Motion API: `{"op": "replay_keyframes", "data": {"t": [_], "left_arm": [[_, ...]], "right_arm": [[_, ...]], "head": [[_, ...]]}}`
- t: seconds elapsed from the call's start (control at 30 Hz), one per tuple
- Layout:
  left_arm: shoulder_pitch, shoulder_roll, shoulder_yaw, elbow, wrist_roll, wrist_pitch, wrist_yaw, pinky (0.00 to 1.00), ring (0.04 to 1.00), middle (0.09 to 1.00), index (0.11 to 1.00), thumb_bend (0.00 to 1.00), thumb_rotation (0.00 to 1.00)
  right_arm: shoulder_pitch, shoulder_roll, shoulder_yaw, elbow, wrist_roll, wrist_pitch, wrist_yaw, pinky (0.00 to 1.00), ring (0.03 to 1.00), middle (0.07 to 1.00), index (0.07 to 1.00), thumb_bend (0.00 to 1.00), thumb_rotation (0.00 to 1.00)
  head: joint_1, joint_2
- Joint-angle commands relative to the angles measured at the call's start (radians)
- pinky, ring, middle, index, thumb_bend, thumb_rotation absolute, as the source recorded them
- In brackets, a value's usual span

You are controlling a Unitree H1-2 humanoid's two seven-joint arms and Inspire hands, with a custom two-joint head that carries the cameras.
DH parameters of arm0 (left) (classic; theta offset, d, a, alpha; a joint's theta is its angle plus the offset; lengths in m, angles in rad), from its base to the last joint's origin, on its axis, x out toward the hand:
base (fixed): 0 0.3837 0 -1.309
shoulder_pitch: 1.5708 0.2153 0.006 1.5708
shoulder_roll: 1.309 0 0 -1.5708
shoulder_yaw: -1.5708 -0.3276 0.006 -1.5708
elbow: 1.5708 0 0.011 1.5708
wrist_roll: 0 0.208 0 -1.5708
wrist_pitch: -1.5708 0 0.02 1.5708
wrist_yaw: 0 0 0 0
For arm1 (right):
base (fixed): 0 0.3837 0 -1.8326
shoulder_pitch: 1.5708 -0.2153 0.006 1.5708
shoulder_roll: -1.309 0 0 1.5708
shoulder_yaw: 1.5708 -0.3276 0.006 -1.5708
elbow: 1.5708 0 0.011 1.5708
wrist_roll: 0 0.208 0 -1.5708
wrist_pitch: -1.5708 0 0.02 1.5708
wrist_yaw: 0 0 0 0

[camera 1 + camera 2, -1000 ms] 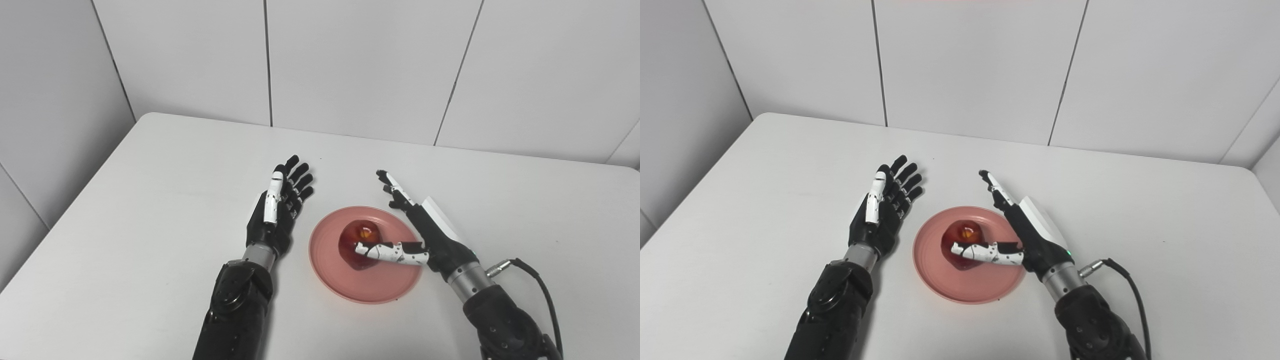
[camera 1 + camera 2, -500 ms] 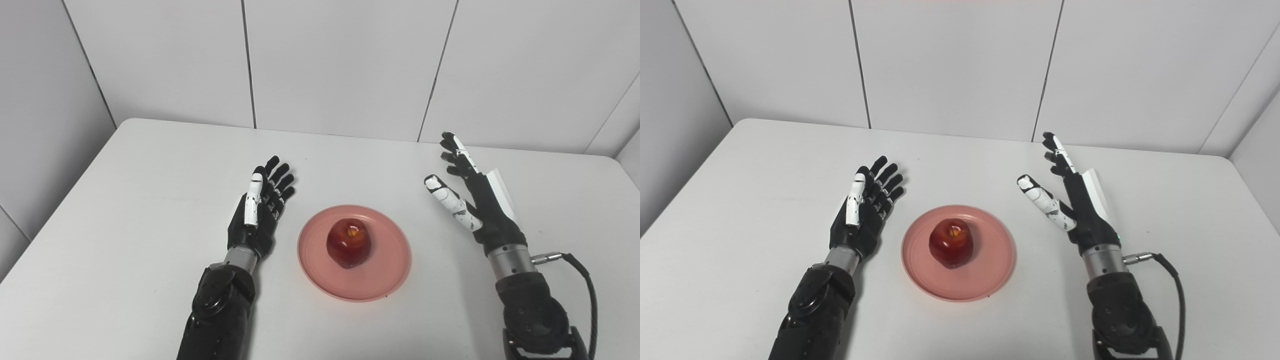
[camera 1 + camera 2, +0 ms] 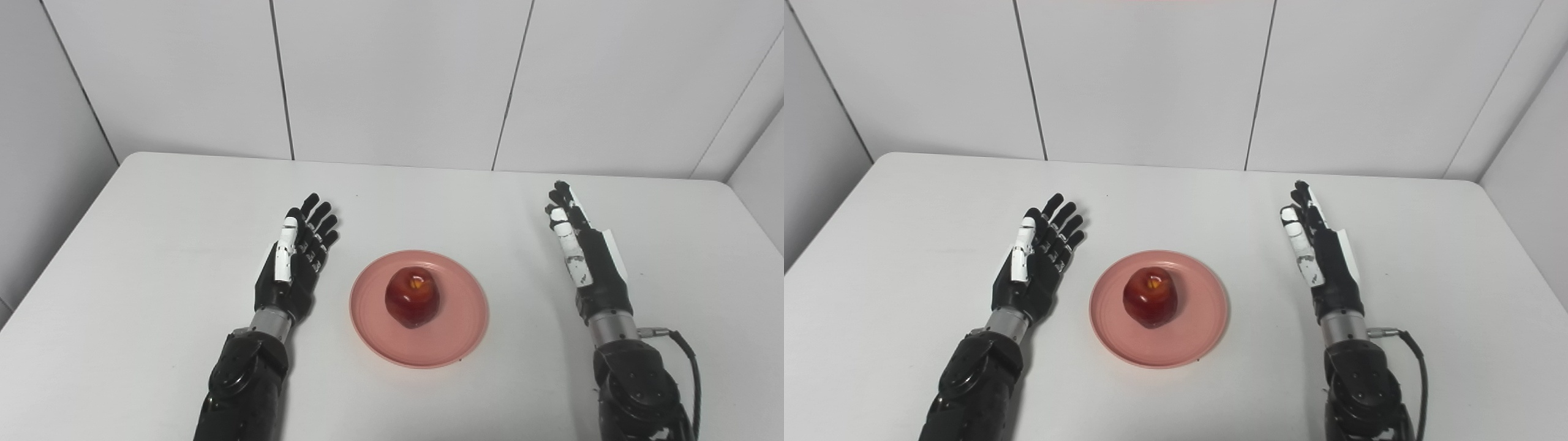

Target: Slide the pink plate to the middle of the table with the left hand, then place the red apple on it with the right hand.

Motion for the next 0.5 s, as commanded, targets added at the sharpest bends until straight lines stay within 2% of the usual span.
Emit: {"op": "replay_keyframes", "data": {"t": [0.0,0.07,0.23,0.47], "left_arm": [[0.006,0.008,0.003,-0.007,-0.002,0.002,-0.002,0.97,0.957,0.957,0.945,0.4,1.0],[0.01,0.011,0.002,-0.012,0.001,0.004,-0.002,0.98,0.96,0.96,0.947,0.4,1.0],[0.015,0.028,0.002,-0.014,0.013,0.001,0.0,0.96,0.947,0.956,0.942,0.4,1.0],[0.02,0.041,0.003,-0.021,0.014,0.012,-0.001,0.96,0.953,0.959,0.947,0.4,1.0]], "right_arm": [[-0.026,0.014,-0.018,-0.001,0.04,-0.048,-0.022,0.99,0.941,0.958,0.967,0.57,1.0],[-0.023,0.022,-0.027,0.026,0.065,-0.07,-0.027,1.0,0.947,0.96,0.964,0.49,1.0],[-0.022,0.035,-0.027,0.075,0.09,-0.118,-0.042,0.99,0.939,0.956,0.956,0.41,1.0],[-0.02,0.054,-0.018,0.112,0.089,-0.119,-0.066,0.99,0.946,0.966,0.97,0.31,1.0]], "head": [[0.0,0.001],[-0.009,0.003],[-0.056,0.005],[-0.069,0.008]]}}
